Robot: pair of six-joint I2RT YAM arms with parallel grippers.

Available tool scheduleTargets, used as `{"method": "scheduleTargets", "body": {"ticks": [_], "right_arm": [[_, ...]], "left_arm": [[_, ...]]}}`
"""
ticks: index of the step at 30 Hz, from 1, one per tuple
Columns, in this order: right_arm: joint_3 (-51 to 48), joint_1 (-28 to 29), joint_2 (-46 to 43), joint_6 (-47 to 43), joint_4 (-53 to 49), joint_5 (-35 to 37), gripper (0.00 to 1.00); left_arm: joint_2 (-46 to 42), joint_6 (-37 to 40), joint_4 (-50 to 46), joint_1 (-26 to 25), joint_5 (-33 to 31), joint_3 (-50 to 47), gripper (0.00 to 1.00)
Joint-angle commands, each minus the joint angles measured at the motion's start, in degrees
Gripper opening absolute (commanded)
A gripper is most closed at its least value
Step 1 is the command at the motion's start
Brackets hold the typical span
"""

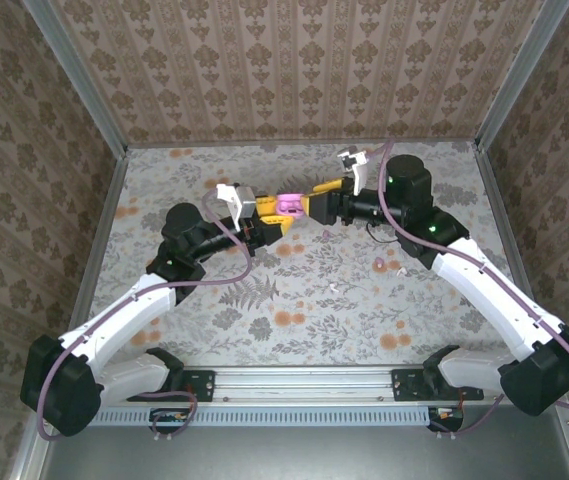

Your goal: Insert the wireless bluetooth earbuds into the charging case

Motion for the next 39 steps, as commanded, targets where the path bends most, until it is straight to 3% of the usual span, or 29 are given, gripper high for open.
{"method": "scheduleTargets", "body": {"ticks": [1,10,18,20,23,26,39], "right_arm": [[2.6,-0.2,-0.7,1.2,-1.7,5.4,0.64],[4.1,-0.5,-1.8,2.5,-3.1,7.4,0.65],[9.3,-0.7,-4.2,4.1,-13.7,17.0,0.64],[8.2,-0.8,-5.4,2.0,-12.4,13.4,0.64],[4.2,-0.7,-7.4,-5.6,-6.7,0.3,0.66],[2.0,-0.6,-7.2,-9.2,-6.1,-5.2,0.66],[3.1,0.5,0.2,-11.8,-9.7,-8.9,0.68]], "left_arm": [[-0.9,0.5,2.1,-1.0,2.9,2.0,0.32],[-1.5,1.1,1.7,-1.1,0.9,1.4,0.32],[-1.7,1.2,2.1,-1.1,-1.1,0.7,0.31],[-1.9,1.2,2.3,-1.1,-1.6,0.6,0.31],[-2.2,1.1,2.8,-1.1,-2.0,0.2,0.31],[-2.1,0.9,2.9,-1.1,-2.0,0.4,0.31],[-2.4,-0.8,3.0,-1.4,-2.0,1.6,0.32]]}}
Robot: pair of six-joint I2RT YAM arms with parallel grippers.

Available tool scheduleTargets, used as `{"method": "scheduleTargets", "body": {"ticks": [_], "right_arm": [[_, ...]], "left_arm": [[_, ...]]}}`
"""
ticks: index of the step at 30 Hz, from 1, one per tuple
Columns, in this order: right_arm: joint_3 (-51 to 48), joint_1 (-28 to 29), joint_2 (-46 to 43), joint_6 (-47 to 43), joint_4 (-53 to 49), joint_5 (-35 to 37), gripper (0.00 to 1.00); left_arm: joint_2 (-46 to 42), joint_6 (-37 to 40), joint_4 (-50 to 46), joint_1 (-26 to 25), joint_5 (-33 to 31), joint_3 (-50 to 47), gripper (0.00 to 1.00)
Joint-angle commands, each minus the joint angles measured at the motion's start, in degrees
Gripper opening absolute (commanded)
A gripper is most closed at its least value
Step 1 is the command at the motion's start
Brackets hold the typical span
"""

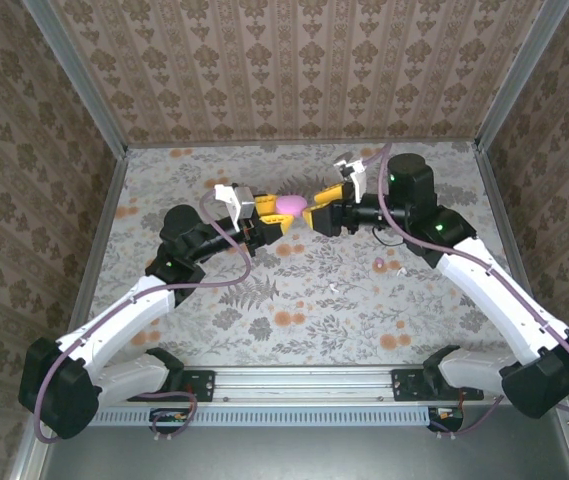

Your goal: Insert the wireless bluetooth earbuds into the charging case

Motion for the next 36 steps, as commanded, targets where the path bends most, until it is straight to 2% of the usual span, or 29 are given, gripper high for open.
{"method": "scheduleTargets", "body": {"ticks": [1,4,9,12,15,25,29,32,36], "right_arm": [[0.6,0.3,0.9,-1.8,-0.7,-2.7,0.68],[1.0,0.3,1.6,-1.9,-0.2,-2.8,0.68],[2.6,0.3,2.9,-0.7,-1.3,4.7,0.66],[3.0,0.0,2.7,1.9,1.6,8.1,0.66],[3.5,-0.2,3.0,4.3,4.3,8.2,0.66],[5.1,-0.2,4.8,6.2,3.2,8.9,0.66],[5.5,-0.1,4.9,6.8,1.6,11.3,0.66],[5.4,-0.1,4.3,6.9,2.5,8.9,0.67],[4.4,-0.2,2.8,6.6,4.1,3.6,0.68]], "left_arm": [[-1.6,-0.8,1.9,-0.5,-0.1,1.5,0.32],[-1.7,-1.0,1.9,-0.6,-0.1,1.5,0.32],[-1.7,-1.0,1.7,-0.9,0.9,1.8,0.32],[-1.6,-0.7,0.8,-0.9,2.2,2.3,0.32],[-1.4,-0.3,0.0,-1.0,2.8,2.5,0.32],[-1.7,0.0,0.1,-1.1,2.8,2.4,0.32],[-2.0,0.1,0.0,-1.2,3.0,2.4,0.32],[-1.9,0.3,-0.1,-1.2,1.8,2.1,0.32],[-2.4,0.8,-0.4,-1.2,-3.5,1.3,0.32]]}}
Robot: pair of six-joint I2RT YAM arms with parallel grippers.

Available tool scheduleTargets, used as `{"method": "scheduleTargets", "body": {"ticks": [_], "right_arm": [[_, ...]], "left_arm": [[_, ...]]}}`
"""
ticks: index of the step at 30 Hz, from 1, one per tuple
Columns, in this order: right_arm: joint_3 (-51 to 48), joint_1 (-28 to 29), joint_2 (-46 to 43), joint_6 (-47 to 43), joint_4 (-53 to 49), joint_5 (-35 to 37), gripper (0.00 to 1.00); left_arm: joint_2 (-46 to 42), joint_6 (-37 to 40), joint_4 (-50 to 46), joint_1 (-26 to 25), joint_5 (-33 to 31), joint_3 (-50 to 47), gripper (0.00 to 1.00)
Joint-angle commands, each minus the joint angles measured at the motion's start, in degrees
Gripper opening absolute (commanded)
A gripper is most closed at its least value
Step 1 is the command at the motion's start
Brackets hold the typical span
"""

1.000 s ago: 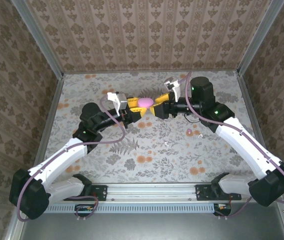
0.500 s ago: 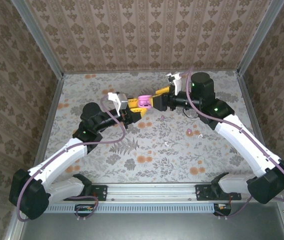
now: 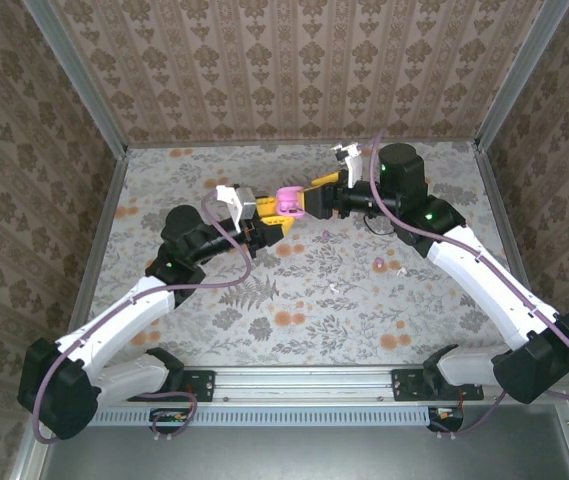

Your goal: Insert the wireless bluetooth earbuds into the charging case

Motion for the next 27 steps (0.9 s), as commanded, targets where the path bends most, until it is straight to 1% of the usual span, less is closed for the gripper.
{"method": "scheduleTargets", "body": {"ticks": [1,4,7,9,11,13,15,16,20,24,25,27], "right_arm": [[0.5,-0.3,-1.9,0.6,0.9,-3.9,0.69],[0.1,-0.4,-3.3,-0.7,-1.2,-5.3,0.70],[-0.9,-0.4,-4.6,-1.2,-2.4,-3.4,0.69],[-1.4,-0.5,-4.9,-1.8,-3.1,-3.5,0.69],[-1.6,-0.5,-5.1,-2.2,-3.3,-6.6,0.69],[-2.1,-0.5,-5.3,-1.3,-2.8,-7.4,0.69],[-2.4,-0.6,-5.4,1.4,-2.3,-6.1,0.69],[-2.2,-0.7,-5.1,4.0,-1.9,-5.8,0.69],[-1.3,-0.8,-2.2,20.8,2.3,-7.8,0.65],[-2.7,-0.7,-0.5,38.4,10.1,-9.8,0.62],[-3.6,-0.7,-0.5,41.6,12.0,-10.2,0.60],[-3.8,-0.7,-0.4,43.0,12.5,-10.4,0.59]], "left_arm": [[-2.3,1.0,1.3,-0.7,-3.1,1.1,0.32],[-2.7,1.0,1.3,-0.6,-4.3,0.6,0.32],[-2.7,0.8,1.6,-0.6,-4.2,0.5,0.32],[-2.7,0.8,1.8,-0.6,-4.3,0.4,0.32],[-2.6,0.7,2.1,-0.5,-4.6,0.4,0.32],[-2.7,0.9,2.2,-0.6,-4.5,0.5,0.32],[-2.8,1.1,2.2,-0.6,-4.4,0.5,0.32],[-2.8,1.2,2.2,-0.6,-4.2,0.5,0.32],[-2.6,1.8,2.4,-0.7,-3.8,0.5,0.33],[-2.2,2.0,3.7,-0.7,-4.5,0.6,0.33],[-2.0,2.2,3.9,-0.7,-4.6,0.8,0.33],[-1.7,2.5,4.1,-0.6,-4.6,1.1,0.33]]}}
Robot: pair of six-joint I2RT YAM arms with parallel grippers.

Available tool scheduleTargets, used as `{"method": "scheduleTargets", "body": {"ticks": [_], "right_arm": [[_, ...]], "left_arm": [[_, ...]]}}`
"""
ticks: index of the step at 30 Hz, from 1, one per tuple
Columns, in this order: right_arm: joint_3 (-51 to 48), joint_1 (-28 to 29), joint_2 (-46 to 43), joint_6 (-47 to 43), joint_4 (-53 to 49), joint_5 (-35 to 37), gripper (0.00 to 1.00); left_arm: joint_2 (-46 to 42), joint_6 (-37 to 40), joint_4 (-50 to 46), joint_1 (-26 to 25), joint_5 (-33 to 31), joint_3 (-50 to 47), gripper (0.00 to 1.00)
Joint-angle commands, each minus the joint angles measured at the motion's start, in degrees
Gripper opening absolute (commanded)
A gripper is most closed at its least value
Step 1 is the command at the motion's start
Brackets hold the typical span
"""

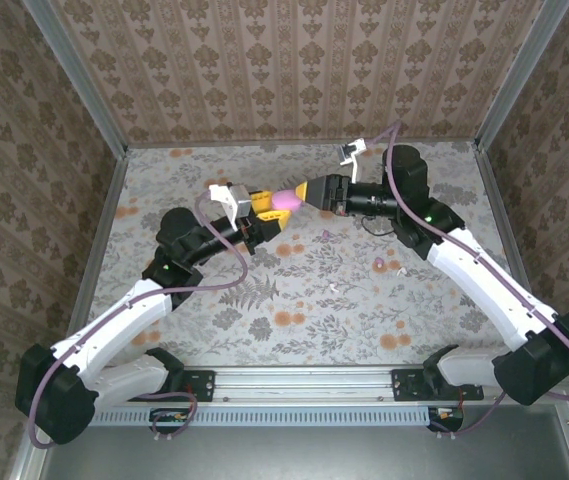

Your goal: Insert the wireless bluetooth earbuds into the charging case

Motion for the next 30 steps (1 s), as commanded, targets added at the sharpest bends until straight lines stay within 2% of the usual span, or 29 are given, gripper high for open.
{"method": "scheduleTargets", "body": {"ticks": [1,5,12,19,22,30], "right_arm": [[-0.7,-0.1,0.1,11.9,4.5,-2.4,0.59],[-0.4,0.0,0.7,12.4,3.3,-3.7,0.60],[-1.0,0.8,4.3,19.7,10.6,-8.8,0.55],[-2.5,0.8,4.8,23.0,15.4,-9.8,0.44],[-2.5,0.8,4.7,23.3,15.9,-10.1,0.40],[-3.6,0.7,4.1,24.1,17.4,-9.0,0.31]], "left_arm": [[0.1,1.5,3.3,-0.4,-0.3,1.1,0.33],[0.7,1.9,3.5,-0.4,0.1,1.8,0.34],[0.7,2.9,2.9,-0.4,-0.4,2.1,0.35],[0.1,3.5,1.8,-0.4,-0.8,2.1,0.36],[0.2,4.0,1.0,-0.4,-1.0,2.3,0.40],[0.2,5.4,-1.4,-0.5,-0.4,2.7,0.40]]}}
